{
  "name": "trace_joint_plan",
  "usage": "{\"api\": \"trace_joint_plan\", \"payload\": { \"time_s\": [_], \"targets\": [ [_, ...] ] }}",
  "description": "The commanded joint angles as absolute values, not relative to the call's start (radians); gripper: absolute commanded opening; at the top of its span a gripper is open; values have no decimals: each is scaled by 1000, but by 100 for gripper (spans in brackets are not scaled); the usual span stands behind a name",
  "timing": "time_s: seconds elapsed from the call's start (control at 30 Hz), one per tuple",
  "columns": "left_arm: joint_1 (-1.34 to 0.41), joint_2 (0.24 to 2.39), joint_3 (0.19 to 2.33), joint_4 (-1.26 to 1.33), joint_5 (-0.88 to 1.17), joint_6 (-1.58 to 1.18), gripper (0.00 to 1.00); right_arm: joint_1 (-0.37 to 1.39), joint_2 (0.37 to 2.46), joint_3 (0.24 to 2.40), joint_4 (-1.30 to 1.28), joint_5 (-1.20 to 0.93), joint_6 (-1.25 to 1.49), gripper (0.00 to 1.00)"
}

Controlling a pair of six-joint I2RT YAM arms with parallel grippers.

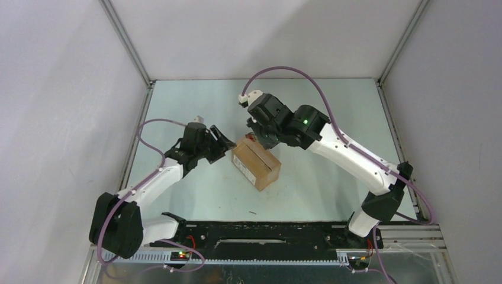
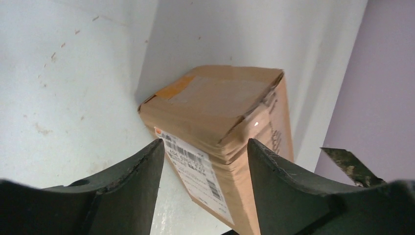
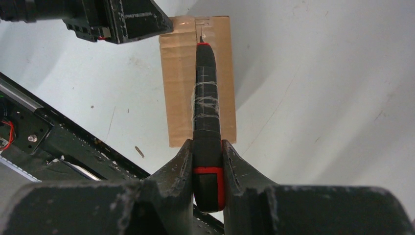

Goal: Unpack the express box

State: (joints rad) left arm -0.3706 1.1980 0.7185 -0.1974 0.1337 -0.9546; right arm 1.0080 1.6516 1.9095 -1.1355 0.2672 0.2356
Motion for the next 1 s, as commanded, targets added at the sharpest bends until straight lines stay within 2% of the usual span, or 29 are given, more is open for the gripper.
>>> {"api": "trace_joint_plan", "payload": {
  "time_s": [0.0, 0.27, 0.7, 0.97],
  "targets": [
    [-383, 1204, 683, -137, 141, -983, 66, 1025, 1685, 1982, -1109, 260, 223, 0],
    [-381, 1229, 642, -44, 185, -1011, 66, 1039, 1743, 2008, -1132, 299, 225, 0],
    [-382, 1215, 630, -52, 181, -1022, 63, 1043, 1773, 2022, -1139, 382, 255, 0],
    [-383, 1215, 634, -55, 182, -1020, 62, 1044, 1780, 2014, -1137, 356, 259, 0]
  ]
}}
